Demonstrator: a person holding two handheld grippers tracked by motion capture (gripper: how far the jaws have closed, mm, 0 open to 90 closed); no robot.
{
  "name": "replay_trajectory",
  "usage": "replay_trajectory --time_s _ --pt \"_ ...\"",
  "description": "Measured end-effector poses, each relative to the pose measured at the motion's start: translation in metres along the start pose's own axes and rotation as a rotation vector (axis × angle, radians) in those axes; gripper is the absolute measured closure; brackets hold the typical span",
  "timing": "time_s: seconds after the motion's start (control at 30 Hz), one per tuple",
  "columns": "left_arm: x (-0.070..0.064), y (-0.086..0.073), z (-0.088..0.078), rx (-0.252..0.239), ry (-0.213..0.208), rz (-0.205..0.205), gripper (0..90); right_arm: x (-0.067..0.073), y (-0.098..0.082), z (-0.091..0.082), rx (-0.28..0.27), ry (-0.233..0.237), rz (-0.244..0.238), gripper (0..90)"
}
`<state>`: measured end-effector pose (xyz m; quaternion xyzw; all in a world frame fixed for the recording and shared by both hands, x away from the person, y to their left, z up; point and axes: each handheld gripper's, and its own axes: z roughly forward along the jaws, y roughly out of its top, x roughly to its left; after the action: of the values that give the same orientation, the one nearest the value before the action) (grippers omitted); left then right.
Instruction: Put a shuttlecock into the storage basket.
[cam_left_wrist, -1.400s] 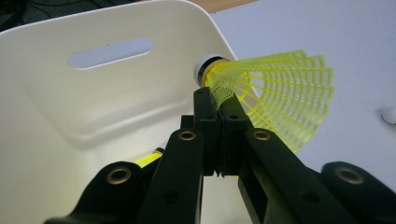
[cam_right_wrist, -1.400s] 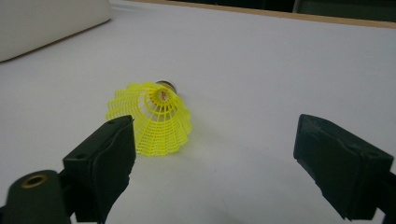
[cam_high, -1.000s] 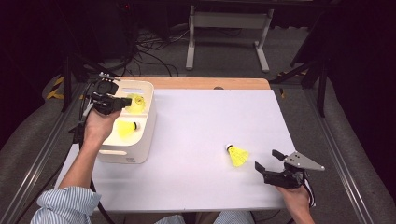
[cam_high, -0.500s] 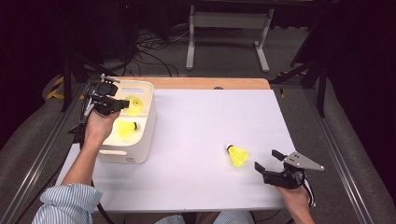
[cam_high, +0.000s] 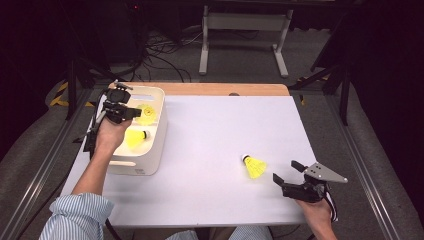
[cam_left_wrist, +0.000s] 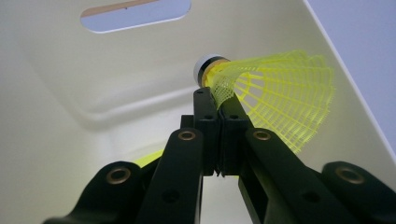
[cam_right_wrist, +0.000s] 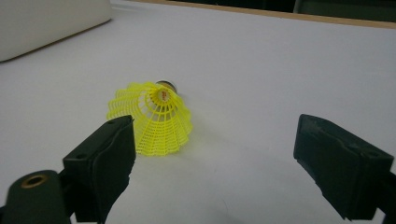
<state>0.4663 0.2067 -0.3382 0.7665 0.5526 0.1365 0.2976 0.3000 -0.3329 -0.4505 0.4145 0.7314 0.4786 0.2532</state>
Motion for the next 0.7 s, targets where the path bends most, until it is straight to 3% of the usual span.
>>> replay_trajectory --time_s 0.7 --pt "0.004 0.002 0.017 0.060 0.005 -0.017 88.5 -0.001 0.000 0.000 0.001 0.003 0.001 13.4"
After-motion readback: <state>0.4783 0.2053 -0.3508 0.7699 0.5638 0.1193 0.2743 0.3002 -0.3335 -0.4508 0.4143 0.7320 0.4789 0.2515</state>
